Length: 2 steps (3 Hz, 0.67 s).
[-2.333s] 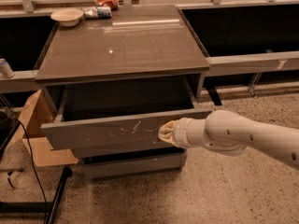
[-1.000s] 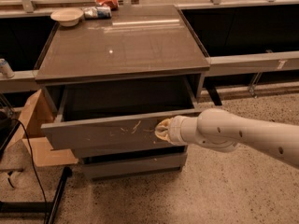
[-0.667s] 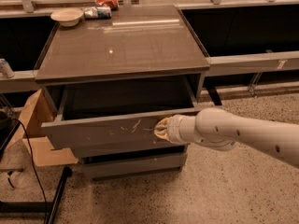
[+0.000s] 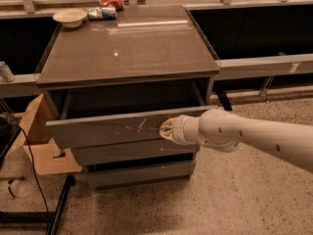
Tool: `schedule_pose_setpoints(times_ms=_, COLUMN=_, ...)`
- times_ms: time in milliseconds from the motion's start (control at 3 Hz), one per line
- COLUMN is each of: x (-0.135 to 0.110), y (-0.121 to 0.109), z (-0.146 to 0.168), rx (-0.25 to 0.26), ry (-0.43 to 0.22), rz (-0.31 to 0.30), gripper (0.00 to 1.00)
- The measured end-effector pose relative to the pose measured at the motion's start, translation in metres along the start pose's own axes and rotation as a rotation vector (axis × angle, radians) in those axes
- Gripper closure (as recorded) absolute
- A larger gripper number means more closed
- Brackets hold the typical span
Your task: Close top drawer
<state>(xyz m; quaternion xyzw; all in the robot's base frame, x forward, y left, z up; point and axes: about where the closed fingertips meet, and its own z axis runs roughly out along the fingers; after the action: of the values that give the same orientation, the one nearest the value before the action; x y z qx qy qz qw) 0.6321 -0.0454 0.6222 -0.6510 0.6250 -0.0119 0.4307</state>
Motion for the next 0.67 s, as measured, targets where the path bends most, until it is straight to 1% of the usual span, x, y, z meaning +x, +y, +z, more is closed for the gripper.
schedule_pose_setpoints(times_ms=667, x=0.001, y=-0.019, z=0.023, rx=0.007, ry=-0.004, rz=-0.028, gripper=1.00)
